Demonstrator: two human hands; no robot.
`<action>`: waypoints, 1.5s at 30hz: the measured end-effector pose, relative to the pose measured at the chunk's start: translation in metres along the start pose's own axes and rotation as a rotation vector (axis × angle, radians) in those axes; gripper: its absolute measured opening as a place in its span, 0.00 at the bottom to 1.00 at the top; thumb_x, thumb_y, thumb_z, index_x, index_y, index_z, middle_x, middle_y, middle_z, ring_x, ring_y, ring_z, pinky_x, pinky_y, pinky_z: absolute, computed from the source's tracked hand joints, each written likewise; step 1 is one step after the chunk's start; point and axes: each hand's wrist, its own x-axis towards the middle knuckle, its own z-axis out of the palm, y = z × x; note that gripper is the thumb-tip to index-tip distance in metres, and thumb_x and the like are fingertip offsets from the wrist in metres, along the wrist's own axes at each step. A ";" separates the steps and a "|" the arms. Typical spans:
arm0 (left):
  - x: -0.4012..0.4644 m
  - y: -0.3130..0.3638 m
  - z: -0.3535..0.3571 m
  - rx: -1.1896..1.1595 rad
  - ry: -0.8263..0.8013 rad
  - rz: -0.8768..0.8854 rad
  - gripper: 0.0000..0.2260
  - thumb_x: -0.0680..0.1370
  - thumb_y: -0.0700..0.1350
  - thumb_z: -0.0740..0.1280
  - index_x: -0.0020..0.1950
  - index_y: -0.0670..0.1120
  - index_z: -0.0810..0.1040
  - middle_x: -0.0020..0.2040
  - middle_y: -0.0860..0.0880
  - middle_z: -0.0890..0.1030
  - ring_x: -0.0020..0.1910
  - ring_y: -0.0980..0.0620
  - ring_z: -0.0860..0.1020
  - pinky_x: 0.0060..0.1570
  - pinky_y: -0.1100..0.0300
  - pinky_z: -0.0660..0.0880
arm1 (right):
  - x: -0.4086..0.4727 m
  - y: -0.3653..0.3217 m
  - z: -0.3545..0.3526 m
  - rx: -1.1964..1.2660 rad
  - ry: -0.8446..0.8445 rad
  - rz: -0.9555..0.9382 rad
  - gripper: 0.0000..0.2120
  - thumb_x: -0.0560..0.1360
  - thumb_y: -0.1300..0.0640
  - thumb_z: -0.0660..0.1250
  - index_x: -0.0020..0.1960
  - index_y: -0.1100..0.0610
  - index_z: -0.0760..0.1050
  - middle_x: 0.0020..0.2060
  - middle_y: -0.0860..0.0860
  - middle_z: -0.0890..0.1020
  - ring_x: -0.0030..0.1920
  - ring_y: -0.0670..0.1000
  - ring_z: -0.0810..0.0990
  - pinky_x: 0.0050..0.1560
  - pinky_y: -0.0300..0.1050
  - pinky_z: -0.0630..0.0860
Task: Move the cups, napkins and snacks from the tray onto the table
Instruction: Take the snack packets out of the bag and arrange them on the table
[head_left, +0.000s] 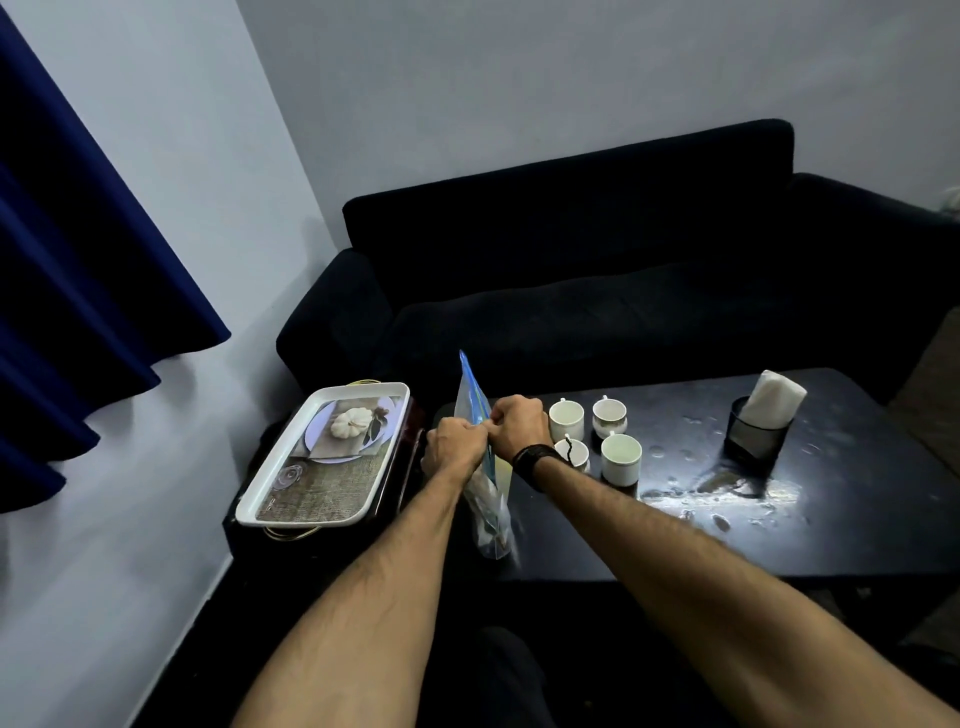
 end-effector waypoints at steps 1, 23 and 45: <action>0.002 -0.002 -0.001 -0.012 0.004 -0.035 0.14 0.73 0.53 0.64 0.48 0.46 0.83 0.53 0.40 0.82 0.53 0.39 0.80 0.44 0.56 0.71 | 0.001 -0.001 -0.001 0.005 -0.035 -0.007 0.06 0.68 0.56 0.69 0.38 0.59 0.82 0.32 0.52 0.80 0.34 0.51 0.78 0.36 0.39 0.72; 0.005 -0.025 -0.014 0.226 0.087 0.077 0.19 0.79 0.49 0.55 0.56 0.41 0.80 0.55 0.38 0.81 0.52 0.38 0.80 0.44 0.53 0.72 | 0.004 0.023 -0.028 -0.106 -0.028 0.087 0.07 0.68 0.52 0.70 0.37 0.56 0.81 0.37 0.55 0.85 0.43 0.55 0.84 0.43 0.43 0.79; 0.000 -0.018 -0.033 0.309 -0.024 0.048 0.18 0.69 0.49 0.66 0.55 0.43 0.77 0.52 0.43 0.81 0.49 0.42 0.80 0.39 0.56 0.72 | 0.002 0.025 -0.043 -0.380 -0.039 0.024 0.15 0.67 0.58 0.69 0.53 0.55 0.75 0.52 0.56 0.80 0.52 0.60 0.80 0.44 0.46 0.75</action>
